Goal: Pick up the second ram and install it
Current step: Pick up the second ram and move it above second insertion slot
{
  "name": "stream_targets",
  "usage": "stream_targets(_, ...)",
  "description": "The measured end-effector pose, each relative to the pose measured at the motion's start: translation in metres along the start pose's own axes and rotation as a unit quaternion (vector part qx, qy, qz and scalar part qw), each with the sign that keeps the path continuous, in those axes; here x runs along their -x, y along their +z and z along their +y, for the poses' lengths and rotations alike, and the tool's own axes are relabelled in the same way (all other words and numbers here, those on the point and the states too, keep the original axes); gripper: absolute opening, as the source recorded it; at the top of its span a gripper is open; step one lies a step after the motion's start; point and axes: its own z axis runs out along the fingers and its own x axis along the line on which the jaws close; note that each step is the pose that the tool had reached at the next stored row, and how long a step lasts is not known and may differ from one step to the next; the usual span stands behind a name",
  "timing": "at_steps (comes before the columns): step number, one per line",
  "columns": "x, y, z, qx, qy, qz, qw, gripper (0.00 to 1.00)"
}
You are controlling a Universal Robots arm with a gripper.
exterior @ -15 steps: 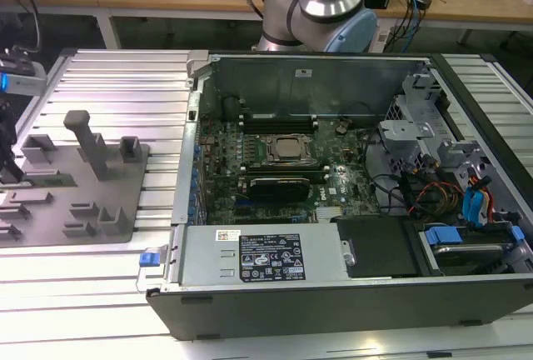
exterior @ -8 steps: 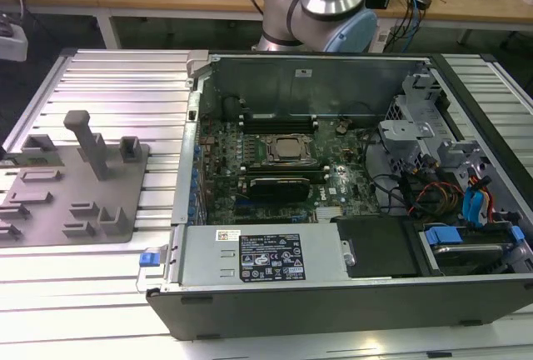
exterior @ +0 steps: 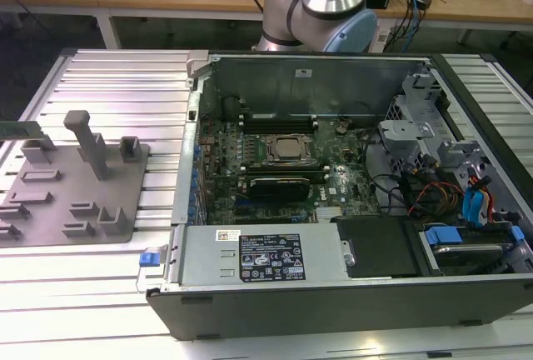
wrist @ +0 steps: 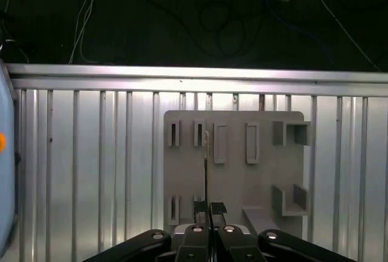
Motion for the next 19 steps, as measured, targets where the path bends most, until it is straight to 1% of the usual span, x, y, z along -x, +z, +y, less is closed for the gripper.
stream_targets(1, 0.0, -0.0068, 0.0, 0.0, 0.0, -0.0001, 1.0, 0.09)
stream_targets(2, 0.0, -0.0116, 0.0001, 0.0, 0.0, 0.0, 1.0, 0.09)
stream_targets(3, 0.0, -0.0146, 0.0001, 0.0, 0.0, 0.0, 1.0, 0.09)
stream_targets(5, 0.0001, -0.0294, 0.0002, -0.0001, 0.0, -0.0001, 1.0, 0.09)
stream_targets(6, 0.0002, -0.0351, 0.0002, -0.0001, 0.0, -0.0001, 1.0, 0.09)
stream_targets(7, 0.0002, -0.0375, 0.0002, 0.0, 0.0, 0.0, 1.0, 0.09)
stream_targets(11, 0.0003, -0.0382, 0.0, 0.0, 0.0, 0.0, 1.0, 0.09)
stream_targets(14, 0.0001, -0.0381, -0.0045, 0.0, 0.0, 0.0, 1.0, 0.09)
stream_targets(19, -0.0003, -0.0382, -0.0243, -0.0001, 0.0, 0.0, 1.0, 0.09)
